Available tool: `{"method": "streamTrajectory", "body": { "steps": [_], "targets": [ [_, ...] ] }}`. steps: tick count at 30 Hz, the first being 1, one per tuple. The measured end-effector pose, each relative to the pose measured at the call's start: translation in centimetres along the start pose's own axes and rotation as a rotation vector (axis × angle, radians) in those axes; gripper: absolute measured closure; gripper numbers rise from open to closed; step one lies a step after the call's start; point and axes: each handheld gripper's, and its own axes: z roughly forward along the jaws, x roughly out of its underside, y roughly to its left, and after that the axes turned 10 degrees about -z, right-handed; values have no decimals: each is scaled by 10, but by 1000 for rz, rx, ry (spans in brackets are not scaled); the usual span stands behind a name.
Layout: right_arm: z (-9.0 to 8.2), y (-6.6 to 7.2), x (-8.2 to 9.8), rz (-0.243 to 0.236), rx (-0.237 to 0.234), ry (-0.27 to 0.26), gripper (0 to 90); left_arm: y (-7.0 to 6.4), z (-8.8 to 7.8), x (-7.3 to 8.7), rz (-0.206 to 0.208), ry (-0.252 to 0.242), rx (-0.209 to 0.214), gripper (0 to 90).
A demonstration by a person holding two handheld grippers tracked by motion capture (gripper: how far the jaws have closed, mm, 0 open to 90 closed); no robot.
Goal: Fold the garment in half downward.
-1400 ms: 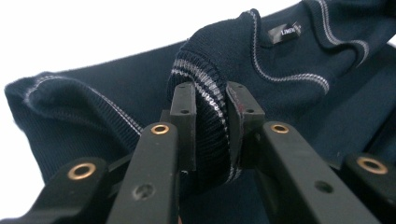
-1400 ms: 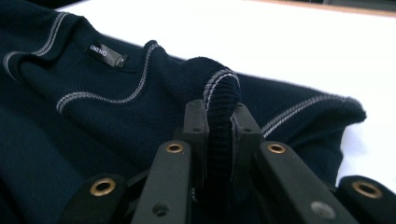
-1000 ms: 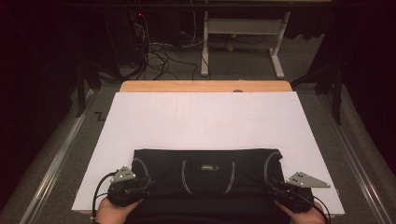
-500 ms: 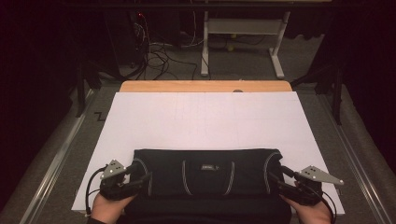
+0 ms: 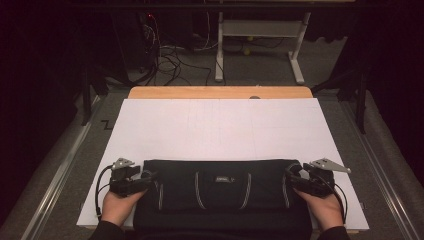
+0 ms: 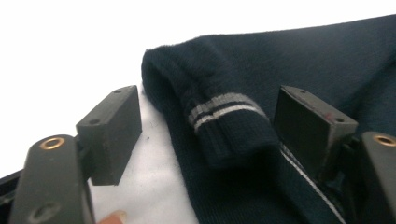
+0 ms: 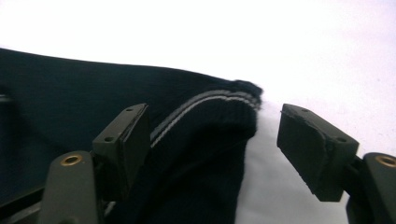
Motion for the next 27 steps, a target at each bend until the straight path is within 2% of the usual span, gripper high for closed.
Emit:
{"method": "streamTrajectory", "body": {
  "steps": [5, 10, 16, 22, 27],
  "targets": [
    [5, -1, -1, 26, -20, 60, 349, -2, -1, 3, 18, 9, 41, 397],
    [3, 3, 0, 18, -53, 60, 535, -4, -1, 5, 25, 18, 69, 515],
    [3, 4, 1, 40, -106, 50, 725, -5, 0, 7, 23, 26, 107, 635],
    [1, 8, 1, 1, -97, 33, 778, -6, -1, 8, 34, 8, 118, 702],
    [-5, 11, 1, -33, -78, -5, 787, -9, -8, 9, 58, -49, 117, 728]
  ]
}}
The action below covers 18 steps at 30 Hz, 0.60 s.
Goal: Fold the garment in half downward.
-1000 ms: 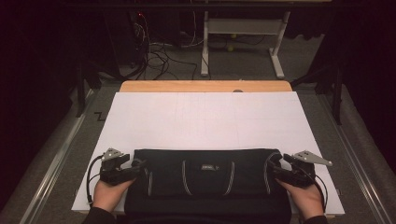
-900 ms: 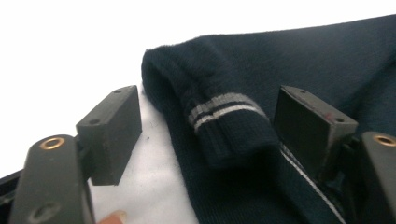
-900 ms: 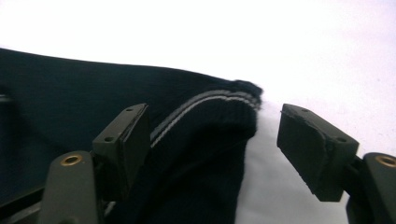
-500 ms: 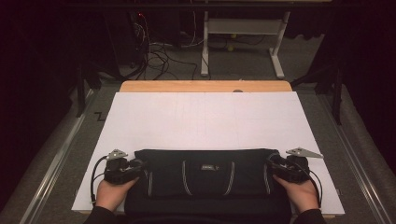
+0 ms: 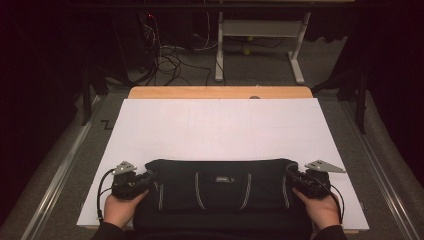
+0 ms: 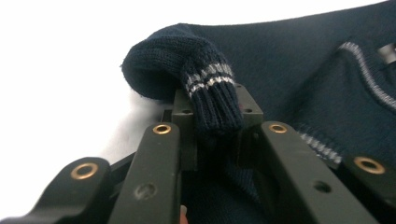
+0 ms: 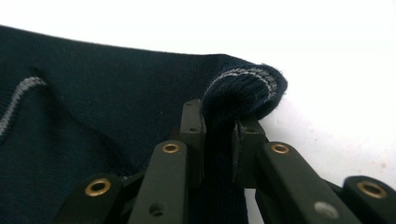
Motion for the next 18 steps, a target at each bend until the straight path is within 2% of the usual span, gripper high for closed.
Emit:
{"method": "streamTrajectory", "body": {
  "steps": [4, 7, 11, 13, 18],
  "targets": [
    [-7, 1, -3, -12, 10, -45, 791, -6, -8, -4, 26, -67, -5, 738],
    [-11, 3, -6, -31, 21, -81, 792, -9, -12, -8, 44, -94, -9, 743],
    [-12, 2, -12, -56, 25, -110, 795, -10, -13, -13, 61, -102, -19, 746],
    [-11, 0, -15, -54, 20, -120, 796, -9, -12, -16, 70, -100, -25, 747],
    [-11, -5, -24, -59, 25, -136, 796, -7, -8, -24, 59, -117, -21, 751]
  ]
}}
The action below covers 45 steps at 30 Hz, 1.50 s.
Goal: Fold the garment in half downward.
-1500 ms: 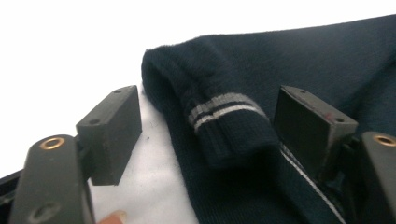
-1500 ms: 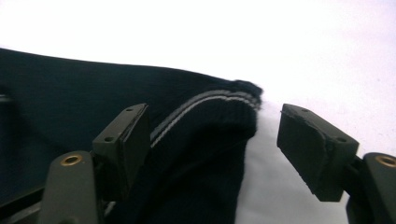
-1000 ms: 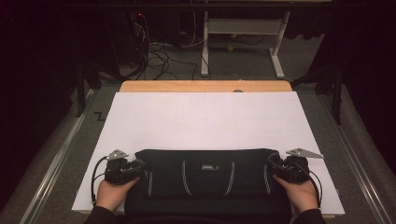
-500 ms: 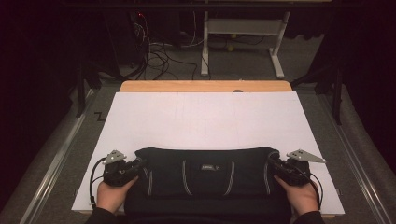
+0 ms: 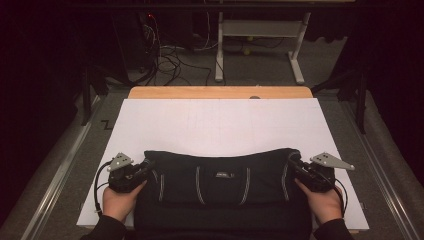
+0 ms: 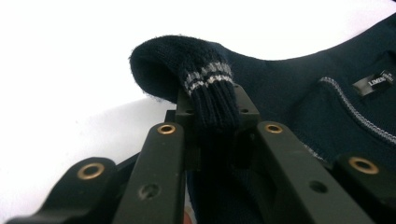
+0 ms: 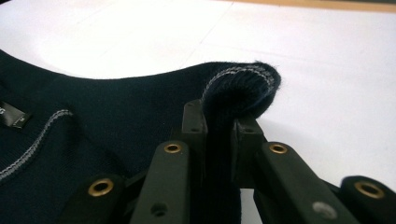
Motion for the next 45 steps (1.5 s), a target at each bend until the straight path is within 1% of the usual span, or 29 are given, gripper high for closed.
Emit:
{"method": "streamTrajectory", "body": {
  "steps": [3, 5, 7, 11, 17, 23, 24, 26, 32, 35, 39, 41, 42, 44, 45],
  "targets": [
    [1, -2, -3, -7, 4, -12, 796, 0, 3, -5, -3, -11, -3, 751],
    [2, -4, -4, -4, 4, -14, 796, 1, 5, -9, -7, -16, -7, 751],
    [4, -6, -6, 0, 11, -19, 796, 1, 8, -14, -2, -21, -11, 752],
    [6, -11, -12, 6, 23, -32, 796, 3, 12, -26, -15, -29, -10, 752],
    [11, -17, -24, -10, 44, -46, 796, 5, 18, -45, 3, -45, -29, 752],
    [22, -24, -36, -32, 64, -55, 795, 9, 29, -60, 13, -46, -48, 751],
    [24, -25, -38, -30, 67, -55, 795, 10, 31, -62, 10, -48, -49, 751],
    [28, -28, -41, -30, 71, -59, 795, 12, 33, -66, -10, -61, -47, 751],
    [40, -31, -53, -39, 97, -57, 795, 16, 40, -75, -12, -79, -72, 751],
    [44, -33, -61, -42, 109, -65, 795, 20, 40, -79, -34, -102, -70, 750],
    [48, -36, -72, -39, 120, -80, 795, 24, 43, -85, -38, -106, -89, 750],
    [49, -35, -79, -49, 128, -92, 794, 24, 43, -88, -38, -114, -96, 750],
    [50, -34, -82, -57, 134, -92, 794, 24, 43, -90, -44, -120, -97, 749],
    [52, -34, -89, -72, 144, -100, 793, 25, 43, -92, -54, -121, -96, 749],
    [54, -34, -92, -78, 149, -100, 793, 26, 44, -93, -51, -119, -100, 748]
  ]
}}
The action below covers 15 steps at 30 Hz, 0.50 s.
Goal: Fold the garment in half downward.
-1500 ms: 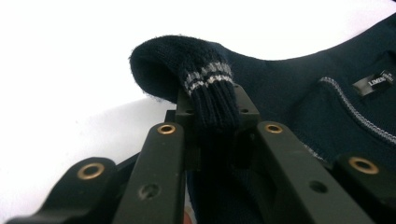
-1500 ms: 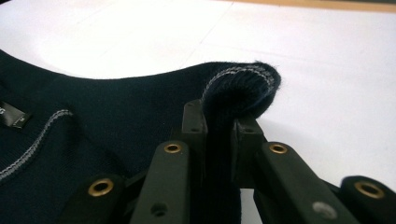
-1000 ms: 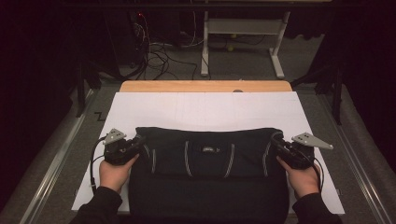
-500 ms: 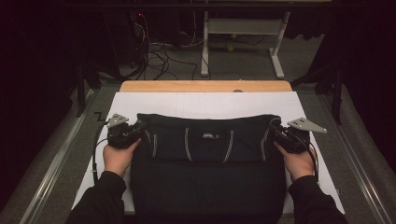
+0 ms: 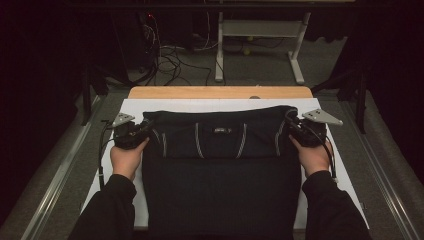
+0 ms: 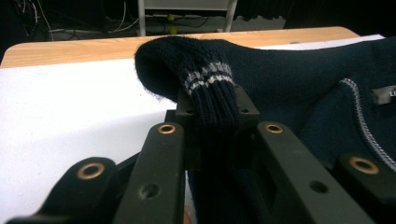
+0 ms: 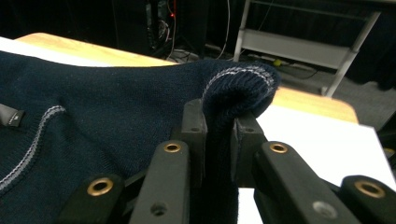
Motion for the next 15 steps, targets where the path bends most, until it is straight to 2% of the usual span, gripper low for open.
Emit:
{"method": "streamTrajectory", "body": {
  "steps": [3, 9, 11, 13, 15],
  "targets": [
    [6, -1, -4, -5, 5, 6, 787, 2, 2, -1, -1, 8, -12, 745],
    [25, 2, 3, -3, 3, 73, 776, 6, 17, 1, -13, 67, -27, 727],
    [29, 3, 6, 1, -2, 93, 762, 8, 22, 3, -23, 83, -26, 690],
    [34, 4, 9, 16, -8, 121, 680, 9, 25, 4, -34, 104, -35, 582],
    [37, 1, 11, 69, -33, 163, 530, 10, 24, 4, -35, 96, -61, 483]
  ]
}}
